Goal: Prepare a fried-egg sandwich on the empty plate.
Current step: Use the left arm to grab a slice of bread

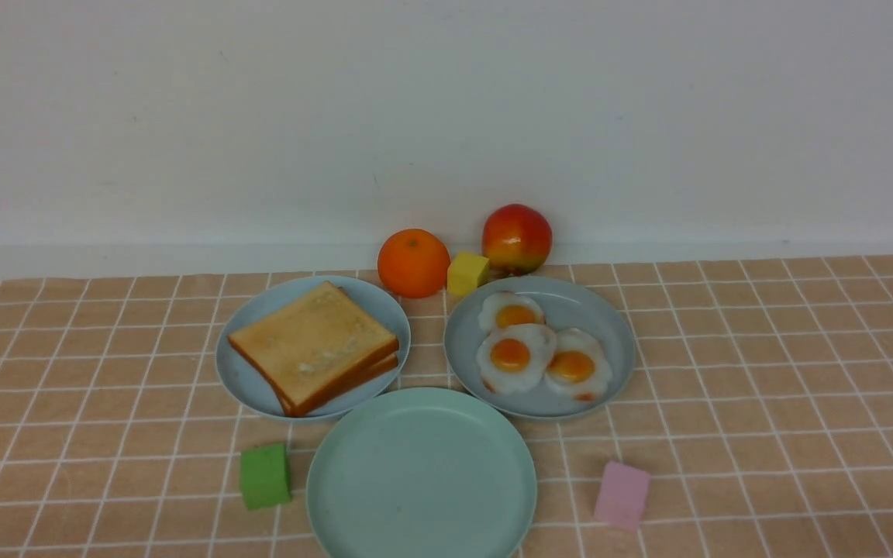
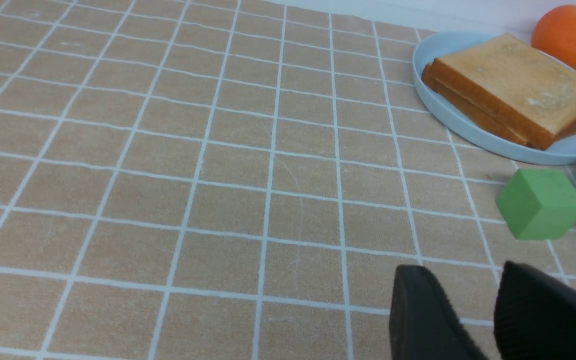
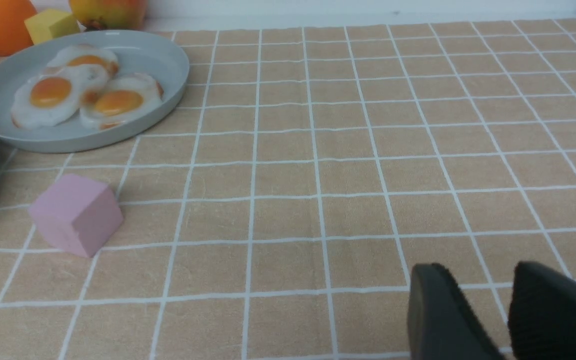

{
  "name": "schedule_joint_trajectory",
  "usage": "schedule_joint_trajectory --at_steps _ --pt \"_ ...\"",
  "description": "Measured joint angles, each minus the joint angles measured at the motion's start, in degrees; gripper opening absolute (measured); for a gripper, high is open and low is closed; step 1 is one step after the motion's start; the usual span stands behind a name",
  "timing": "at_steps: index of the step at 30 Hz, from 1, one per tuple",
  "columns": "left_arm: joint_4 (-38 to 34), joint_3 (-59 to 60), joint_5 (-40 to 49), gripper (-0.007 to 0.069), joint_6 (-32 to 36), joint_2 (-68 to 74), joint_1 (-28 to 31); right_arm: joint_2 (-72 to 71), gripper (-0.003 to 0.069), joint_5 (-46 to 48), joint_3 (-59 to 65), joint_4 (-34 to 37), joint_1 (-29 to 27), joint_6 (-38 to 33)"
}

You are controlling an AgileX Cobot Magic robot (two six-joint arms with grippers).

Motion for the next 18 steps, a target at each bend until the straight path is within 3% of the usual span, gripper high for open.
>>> schedule_joint_trajectory --at_steps 5,18 --pt "4.59 0.00 0.00 0.0238 0.00 0.00 0.00 0.00 0.0239 -0.15 0.00 0.05 0.00 0.00" --pt "3.77 0.00 -0.90 0.0238 0.00 0.00 0.00 0.00 0.0239 -0.12 0.00 0.05 0.00 0.00"
